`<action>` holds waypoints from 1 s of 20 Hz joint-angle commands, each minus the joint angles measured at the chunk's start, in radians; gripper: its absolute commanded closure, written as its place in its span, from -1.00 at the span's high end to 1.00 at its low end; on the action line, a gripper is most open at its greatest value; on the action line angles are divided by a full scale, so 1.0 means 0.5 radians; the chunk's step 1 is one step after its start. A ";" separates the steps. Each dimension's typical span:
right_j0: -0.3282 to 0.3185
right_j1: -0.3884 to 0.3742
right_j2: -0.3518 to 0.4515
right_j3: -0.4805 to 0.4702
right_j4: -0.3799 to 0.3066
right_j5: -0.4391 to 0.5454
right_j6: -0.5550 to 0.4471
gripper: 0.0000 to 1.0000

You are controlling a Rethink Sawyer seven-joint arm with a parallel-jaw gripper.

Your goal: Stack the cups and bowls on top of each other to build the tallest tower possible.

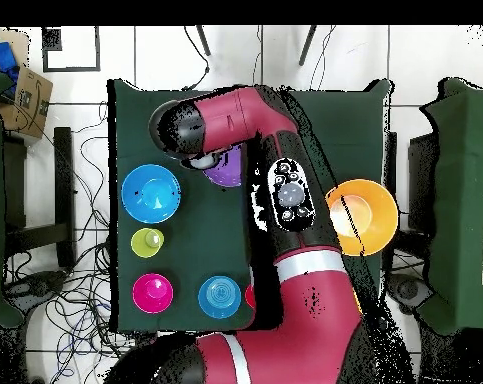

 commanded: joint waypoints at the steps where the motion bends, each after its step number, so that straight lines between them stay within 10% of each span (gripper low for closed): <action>1: -0.011 0.012 0.020 0.162 -0.014 -0.047 -0.148 1.00; 11: 0.029 0.020 -0.011 0.169 -0.029 -0.079 -0.041 1.00; 20: 0.094 0.316 0.045 -0.416 -0.060 0.139 -0.132 1.00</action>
